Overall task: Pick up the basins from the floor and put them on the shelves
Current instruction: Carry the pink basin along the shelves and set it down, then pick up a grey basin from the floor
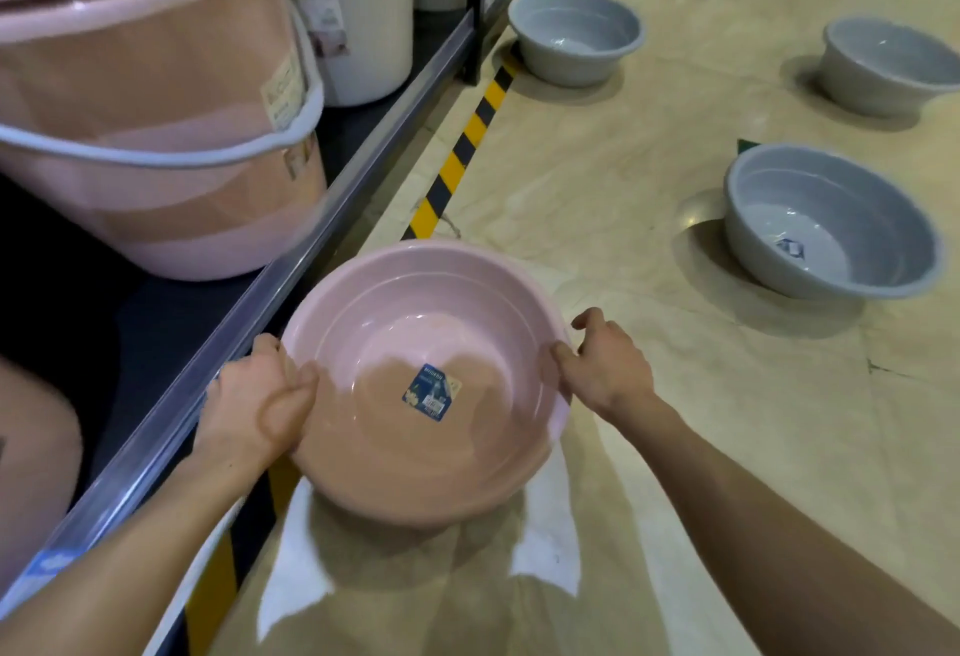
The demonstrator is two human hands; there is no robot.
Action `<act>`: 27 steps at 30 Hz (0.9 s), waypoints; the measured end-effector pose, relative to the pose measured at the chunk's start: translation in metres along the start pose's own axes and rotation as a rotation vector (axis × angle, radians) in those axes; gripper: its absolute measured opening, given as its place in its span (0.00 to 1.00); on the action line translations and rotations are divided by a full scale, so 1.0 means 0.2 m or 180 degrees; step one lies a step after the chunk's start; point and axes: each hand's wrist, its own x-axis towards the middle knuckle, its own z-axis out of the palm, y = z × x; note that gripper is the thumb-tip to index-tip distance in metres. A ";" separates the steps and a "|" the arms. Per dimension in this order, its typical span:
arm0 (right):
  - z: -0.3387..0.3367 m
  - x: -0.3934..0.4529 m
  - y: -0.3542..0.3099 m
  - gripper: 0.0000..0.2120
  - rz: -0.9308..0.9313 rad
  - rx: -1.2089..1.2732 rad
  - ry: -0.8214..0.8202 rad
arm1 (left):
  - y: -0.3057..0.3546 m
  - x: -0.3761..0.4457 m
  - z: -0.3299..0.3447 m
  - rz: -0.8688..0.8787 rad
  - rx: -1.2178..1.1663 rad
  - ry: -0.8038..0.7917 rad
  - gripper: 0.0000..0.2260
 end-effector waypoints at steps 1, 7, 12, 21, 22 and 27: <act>-0.04 0.00 0.00 0.26 0.0025 0.0058 0.0027 | 0.03 0.01 -0.02 0.0139 0.0102 0.0023 0.12; -0.44 -0.06 -0.03 0.26 0.0181 0.0142 0.0135 | 0.34 -0.04 -0.27 0.0441 0.0113 0.0201 0.12; -1.12 -0.26 -0.13 0.24 0.0376 0.0285 0.0138 | 0.77 -0.26 -0.78 0.1259 -0.0174 -0.0240 0.09; -3.02 -0.83 -0.35 0.19 0.0858 0.0788 0.0556 | 2.26 -0.77 -2.24 0.2433 -0.0437 -0.1047 0.13; -3.23 -0.91 -0.36 0.19 0.0924 0.0768 0.0631 | 2.42 -0.85 -2.38 0.2569 -0.0432 -0.1051 0.13; -4.12 -1.32 -0.19 0.22 0.1269 0.0448 0.0875 | 3.08 -1.29 -2.82 0.2921 -0.0508 -0.1240 0.11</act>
